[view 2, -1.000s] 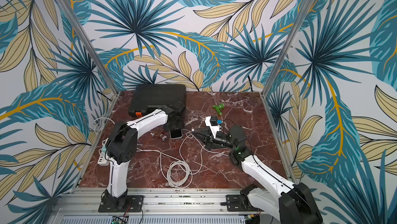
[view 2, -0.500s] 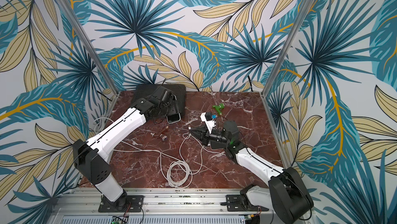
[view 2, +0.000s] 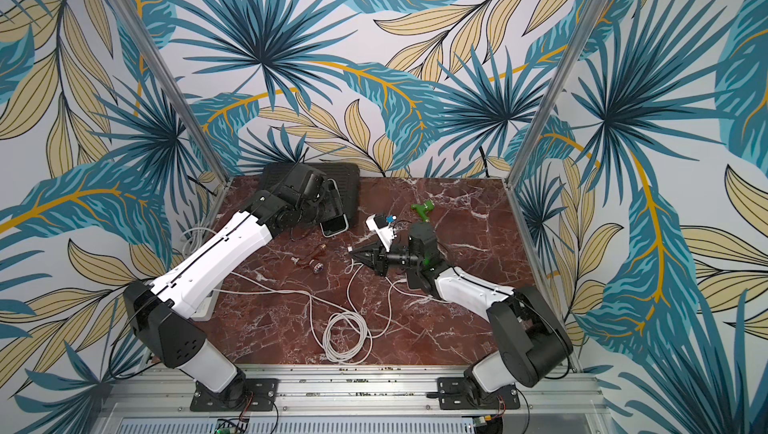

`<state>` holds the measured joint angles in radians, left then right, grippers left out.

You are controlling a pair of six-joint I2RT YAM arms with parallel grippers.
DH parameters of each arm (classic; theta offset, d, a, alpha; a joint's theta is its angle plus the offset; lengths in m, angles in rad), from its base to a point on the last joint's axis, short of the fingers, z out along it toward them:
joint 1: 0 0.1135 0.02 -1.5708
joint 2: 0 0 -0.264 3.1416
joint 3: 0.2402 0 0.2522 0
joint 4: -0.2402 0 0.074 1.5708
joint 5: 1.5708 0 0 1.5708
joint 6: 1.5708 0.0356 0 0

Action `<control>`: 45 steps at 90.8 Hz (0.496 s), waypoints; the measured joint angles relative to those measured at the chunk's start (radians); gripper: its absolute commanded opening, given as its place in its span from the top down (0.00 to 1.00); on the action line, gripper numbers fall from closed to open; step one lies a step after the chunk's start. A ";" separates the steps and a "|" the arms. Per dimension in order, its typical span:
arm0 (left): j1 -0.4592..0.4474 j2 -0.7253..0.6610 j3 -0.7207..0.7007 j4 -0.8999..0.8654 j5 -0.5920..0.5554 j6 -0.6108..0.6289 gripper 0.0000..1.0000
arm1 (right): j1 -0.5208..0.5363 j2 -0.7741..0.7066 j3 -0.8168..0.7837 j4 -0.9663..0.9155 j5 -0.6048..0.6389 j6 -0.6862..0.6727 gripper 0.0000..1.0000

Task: Plug the charging cable into the phone
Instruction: Insert the charging cable into the phone.

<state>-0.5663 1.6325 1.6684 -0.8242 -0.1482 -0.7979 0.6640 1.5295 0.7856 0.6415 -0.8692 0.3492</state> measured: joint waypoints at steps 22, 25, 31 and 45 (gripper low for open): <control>-0.003 0.000 -0.020 0.009 0.003 -0.002 1.00 | 0.009 0.103 0.067 -0.019 -0.003 0.031 1.00; -0.003 0.000 -0.023 0.010 0.003 -0.002 1.00 | 0.009 0.113 0.074 -0.020 -0.003 0.035 1.00; -0.003 0.000 -0.028 0.015 0.004 -0.002 1.00 | 0.010 0.132 0.089 -0.021 -0.003 0.046 1.00; -0.005 0.000 -0.037 0.022 0.006 -0.002 1.00 | 0.010 0.146 0.099 -0.017 -0.003 0.075 1.00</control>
<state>-0.5709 1.6325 1.6314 -0.8021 -0.1417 -0.7998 0.6743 1.6752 0.8848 0.6243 -0.8726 0.4244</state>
